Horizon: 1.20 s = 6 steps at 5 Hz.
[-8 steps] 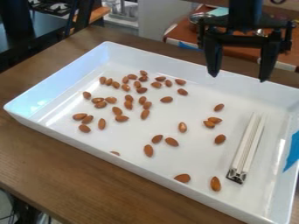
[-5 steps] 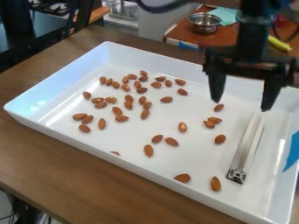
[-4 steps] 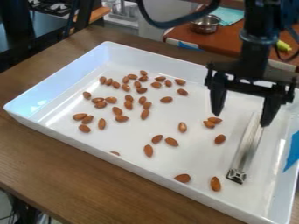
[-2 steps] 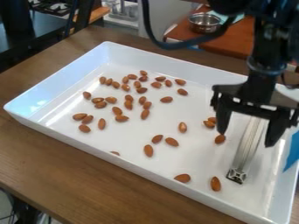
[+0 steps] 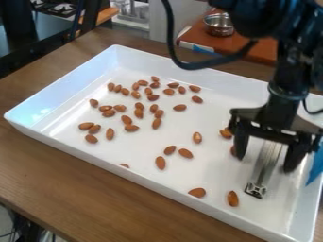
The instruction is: Sweep into pile
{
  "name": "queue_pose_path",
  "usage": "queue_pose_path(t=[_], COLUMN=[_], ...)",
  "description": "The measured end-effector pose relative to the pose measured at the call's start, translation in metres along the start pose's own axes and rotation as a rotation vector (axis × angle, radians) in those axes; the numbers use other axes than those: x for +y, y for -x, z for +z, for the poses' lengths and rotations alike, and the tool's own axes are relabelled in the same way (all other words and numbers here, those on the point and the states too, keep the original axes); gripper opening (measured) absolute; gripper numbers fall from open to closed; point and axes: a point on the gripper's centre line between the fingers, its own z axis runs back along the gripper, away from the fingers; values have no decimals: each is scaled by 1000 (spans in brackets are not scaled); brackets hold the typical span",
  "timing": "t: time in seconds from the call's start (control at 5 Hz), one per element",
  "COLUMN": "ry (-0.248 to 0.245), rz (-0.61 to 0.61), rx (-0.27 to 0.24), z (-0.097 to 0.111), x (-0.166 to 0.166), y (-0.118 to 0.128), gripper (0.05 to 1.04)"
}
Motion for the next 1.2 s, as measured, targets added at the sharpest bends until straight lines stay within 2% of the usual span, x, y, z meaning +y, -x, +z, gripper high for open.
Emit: queue_pose_path(t=[0.4, 0.8, 1.0, 1.2], ry=[9, 17, 24, 4], rz=[2, 1, -56, -93], rx=[-20, -37, -77, -96], z=[-1, -4, -4, -7], x=[-6, 29, 49, 72], y=[-7, -24, -30, -38], gripper=[398, 384, 384, 384])
